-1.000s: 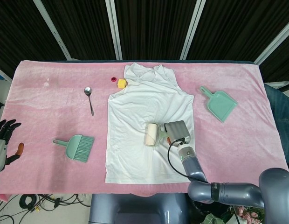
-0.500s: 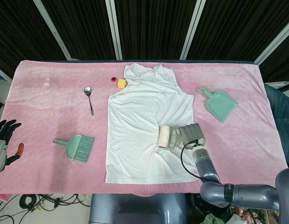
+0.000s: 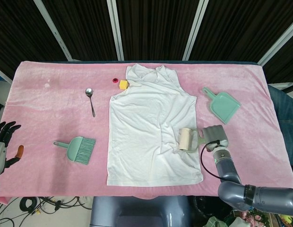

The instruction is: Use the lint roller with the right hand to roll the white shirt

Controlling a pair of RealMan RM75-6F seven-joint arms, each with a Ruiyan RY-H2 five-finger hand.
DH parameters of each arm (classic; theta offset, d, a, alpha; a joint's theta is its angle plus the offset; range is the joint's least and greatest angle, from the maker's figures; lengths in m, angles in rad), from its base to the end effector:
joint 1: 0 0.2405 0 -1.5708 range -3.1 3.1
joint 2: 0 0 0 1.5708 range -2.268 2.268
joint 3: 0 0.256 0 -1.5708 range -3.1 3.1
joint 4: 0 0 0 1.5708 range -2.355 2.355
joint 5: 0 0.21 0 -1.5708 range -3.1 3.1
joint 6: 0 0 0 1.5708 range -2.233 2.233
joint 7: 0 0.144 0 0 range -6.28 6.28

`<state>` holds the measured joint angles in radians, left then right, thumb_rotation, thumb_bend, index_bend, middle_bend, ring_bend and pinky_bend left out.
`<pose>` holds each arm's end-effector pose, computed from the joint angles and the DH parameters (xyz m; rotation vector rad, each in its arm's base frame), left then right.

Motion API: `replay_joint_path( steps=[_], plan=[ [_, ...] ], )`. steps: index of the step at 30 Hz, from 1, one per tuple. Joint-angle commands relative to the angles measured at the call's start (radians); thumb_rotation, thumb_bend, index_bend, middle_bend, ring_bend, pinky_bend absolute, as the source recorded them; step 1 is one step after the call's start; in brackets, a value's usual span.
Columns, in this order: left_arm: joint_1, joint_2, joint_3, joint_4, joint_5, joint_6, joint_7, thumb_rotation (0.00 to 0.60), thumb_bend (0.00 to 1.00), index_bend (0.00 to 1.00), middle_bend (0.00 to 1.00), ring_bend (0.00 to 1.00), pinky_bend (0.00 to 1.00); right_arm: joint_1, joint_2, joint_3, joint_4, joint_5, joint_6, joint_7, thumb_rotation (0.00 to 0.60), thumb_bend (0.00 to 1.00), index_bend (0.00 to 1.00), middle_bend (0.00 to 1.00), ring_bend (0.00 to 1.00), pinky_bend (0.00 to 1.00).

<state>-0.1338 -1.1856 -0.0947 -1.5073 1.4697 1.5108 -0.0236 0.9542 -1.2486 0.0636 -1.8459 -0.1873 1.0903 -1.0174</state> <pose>-0.3149 0.2068 0.1594 -1.3386 -0.8251 -0.9653 -0.1851 -0.3352 0.0532 1.7535 -0.9524 0.1432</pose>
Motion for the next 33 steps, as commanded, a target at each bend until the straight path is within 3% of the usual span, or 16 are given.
replay_joint_path(
  steps=[1, 20, 33],
  plan=[
    [0.000, -0.001, 0.001, -0.003, 0.003, 0.002, 0.004, 0.600, 0.42, 0.18, 0.13, 0.06, 0.08, 0.001, 0.018, -0.008, -0.004, 0.007, -0.012, 0.009, 0.600, 0.49, 0.69, 0.65, 0.69, 0.67],
    [0.002, -0.004, -0.001, -0.005, -0.001, 0.002, 0.012, 0.600, 0.42, 0.18, 0.13, 0.06, 0.08, 0.093, -0.035, 0.004, 0.023, 0.065, -0.047, -0.015, 0.600, 0.49, 0.69, 0.65, 0.69, 0.67],
    [0.003, 0.004, -0.003, 0.000, -0.004, -0.001, -0.017, 0.600, 0.42, 0.18, 0.13, 0.06, 0.08, 0.205, -0.136, 0.054, 0.050, 0.183, -0.038, -0.068, 0.600, 0.49, 0.69, 0.65, 0.69, 0.67]
  ],
)
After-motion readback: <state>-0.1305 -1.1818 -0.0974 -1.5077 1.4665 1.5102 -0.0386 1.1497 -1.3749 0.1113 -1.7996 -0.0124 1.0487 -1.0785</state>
